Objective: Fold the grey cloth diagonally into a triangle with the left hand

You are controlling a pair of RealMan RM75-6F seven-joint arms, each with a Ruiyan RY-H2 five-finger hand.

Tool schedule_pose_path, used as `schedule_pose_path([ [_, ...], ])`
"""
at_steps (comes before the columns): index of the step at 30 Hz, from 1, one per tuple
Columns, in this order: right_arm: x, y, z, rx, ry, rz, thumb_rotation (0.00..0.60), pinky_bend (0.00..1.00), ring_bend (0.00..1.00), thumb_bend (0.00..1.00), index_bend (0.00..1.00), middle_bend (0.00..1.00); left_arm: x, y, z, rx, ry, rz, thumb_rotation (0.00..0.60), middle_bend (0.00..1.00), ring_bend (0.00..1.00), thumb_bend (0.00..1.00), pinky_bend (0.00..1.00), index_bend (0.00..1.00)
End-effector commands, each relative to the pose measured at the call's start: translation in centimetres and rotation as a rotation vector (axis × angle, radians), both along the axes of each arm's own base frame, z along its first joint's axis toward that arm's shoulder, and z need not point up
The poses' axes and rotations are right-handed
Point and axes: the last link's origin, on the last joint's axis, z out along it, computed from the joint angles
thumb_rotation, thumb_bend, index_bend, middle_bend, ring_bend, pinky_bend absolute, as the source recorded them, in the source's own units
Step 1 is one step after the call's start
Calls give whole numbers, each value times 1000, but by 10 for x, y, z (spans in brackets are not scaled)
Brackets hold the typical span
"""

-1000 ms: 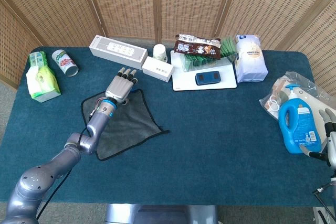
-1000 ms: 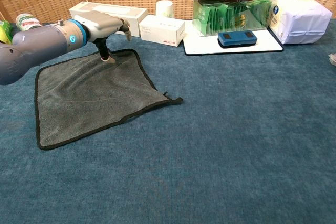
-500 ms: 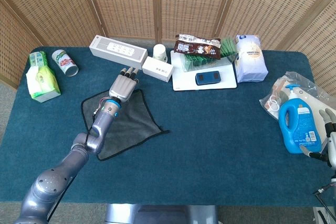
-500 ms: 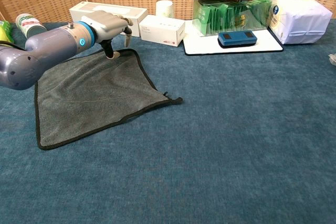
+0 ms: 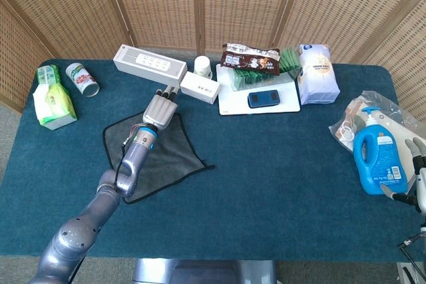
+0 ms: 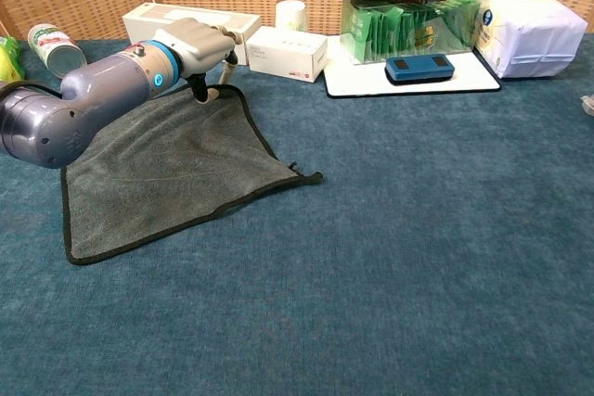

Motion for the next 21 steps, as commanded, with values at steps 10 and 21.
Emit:
schedule_pose_path([
  [10,1,1,0,6,-11,6,600,0,0,0,0,0,-2,1,2,13,21,-2,600,0,57,558,273,607],
  [21,1,1,-3,17,-10,7,600,0,0,0,0,0,-9,-1,14,32,-39,-35,600,0,69,567,273,650],
])
